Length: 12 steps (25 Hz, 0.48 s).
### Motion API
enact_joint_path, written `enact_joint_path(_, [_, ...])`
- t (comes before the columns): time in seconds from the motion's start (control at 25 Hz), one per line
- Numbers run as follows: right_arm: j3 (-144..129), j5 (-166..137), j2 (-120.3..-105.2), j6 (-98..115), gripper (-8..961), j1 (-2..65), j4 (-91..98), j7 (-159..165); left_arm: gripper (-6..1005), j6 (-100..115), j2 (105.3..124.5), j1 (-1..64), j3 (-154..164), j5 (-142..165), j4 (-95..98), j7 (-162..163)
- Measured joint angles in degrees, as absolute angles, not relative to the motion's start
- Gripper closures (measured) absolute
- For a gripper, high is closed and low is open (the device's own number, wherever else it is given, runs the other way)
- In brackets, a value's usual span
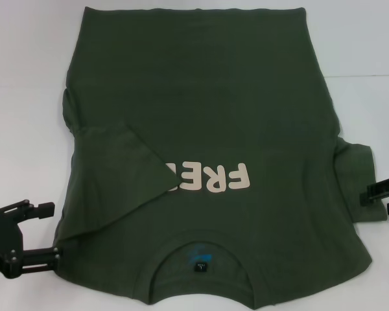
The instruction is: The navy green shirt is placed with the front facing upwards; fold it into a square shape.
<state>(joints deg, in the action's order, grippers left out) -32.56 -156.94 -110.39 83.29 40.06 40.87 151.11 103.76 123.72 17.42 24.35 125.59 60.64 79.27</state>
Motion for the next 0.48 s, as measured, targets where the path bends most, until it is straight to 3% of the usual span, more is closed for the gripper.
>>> enact_joint_path(0.48, [-33.3,-157.0,-110.60,82.7,325,40.1,40.8,151.1,97,103.2,123.66,17.6,24.3,125.6,60.6,79.3])
